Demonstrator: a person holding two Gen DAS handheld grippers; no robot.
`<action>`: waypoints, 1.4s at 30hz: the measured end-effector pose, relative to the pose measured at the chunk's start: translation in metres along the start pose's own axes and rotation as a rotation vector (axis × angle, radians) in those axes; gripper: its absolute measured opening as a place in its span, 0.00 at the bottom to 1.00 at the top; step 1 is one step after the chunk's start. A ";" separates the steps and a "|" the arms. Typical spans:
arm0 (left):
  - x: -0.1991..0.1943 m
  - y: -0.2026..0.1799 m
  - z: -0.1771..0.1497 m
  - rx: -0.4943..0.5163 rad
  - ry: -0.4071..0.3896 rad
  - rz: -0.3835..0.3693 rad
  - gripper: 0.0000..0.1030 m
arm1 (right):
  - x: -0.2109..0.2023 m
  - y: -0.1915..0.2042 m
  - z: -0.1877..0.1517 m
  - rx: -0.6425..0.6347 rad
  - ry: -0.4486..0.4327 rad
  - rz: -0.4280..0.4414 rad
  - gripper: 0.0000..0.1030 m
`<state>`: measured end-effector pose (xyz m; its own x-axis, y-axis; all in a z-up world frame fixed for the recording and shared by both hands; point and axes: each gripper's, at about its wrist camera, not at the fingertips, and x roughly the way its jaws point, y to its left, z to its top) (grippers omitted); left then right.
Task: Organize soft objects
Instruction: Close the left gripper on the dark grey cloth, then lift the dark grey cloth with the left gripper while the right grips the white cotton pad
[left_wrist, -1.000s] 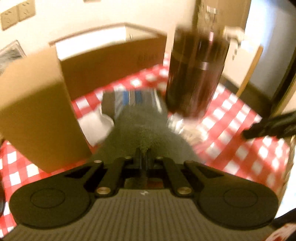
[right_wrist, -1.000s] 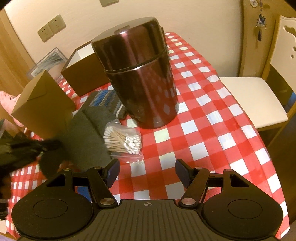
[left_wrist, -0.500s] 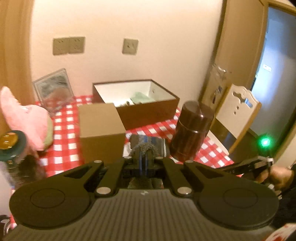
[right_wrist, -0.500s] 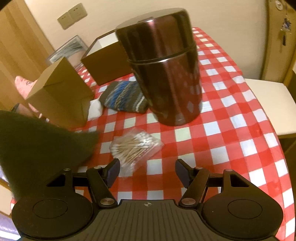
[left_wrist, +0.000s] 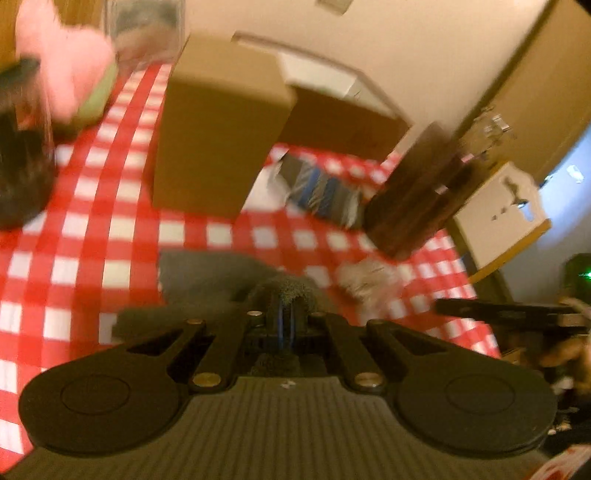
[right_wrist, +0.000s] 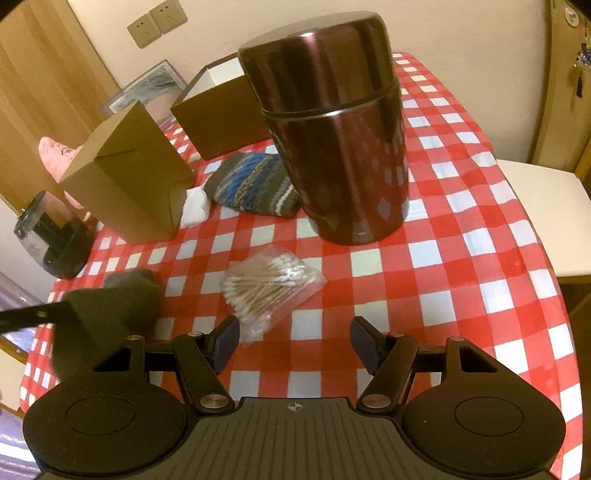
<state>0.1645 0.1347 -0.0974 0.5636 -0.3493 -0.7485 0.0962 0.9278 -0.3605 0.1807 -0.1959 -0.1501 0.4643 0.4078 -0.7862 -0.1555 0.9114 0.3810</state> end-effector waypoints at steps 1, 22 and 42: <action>0.013 0.003 -0.003 -0.014 0.021 0.017 0.03 | 0.000 -0.001 0.000 0.002 0.001 -0.003 0.64; 0.089 0.034 -0.004 0.098 0.088 0.201 0.62 | 0.010 0.004 0.000 0.033 0.017 -0.027 0.64; 0.027 0.059 0.016 0.076 -0.076 0.222 0.13 | 0.075 0.085 0.045 -0.156 -0.054 0.121 0.63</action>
<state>0.1985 0.1825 -0.1298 0.6377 -0.1279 -0.7596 0.0229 0.9888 -0.1473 0.2416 -0.0902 -0.1550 0.4796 0.5151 -0.7103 -0.3440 0.8551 0.3878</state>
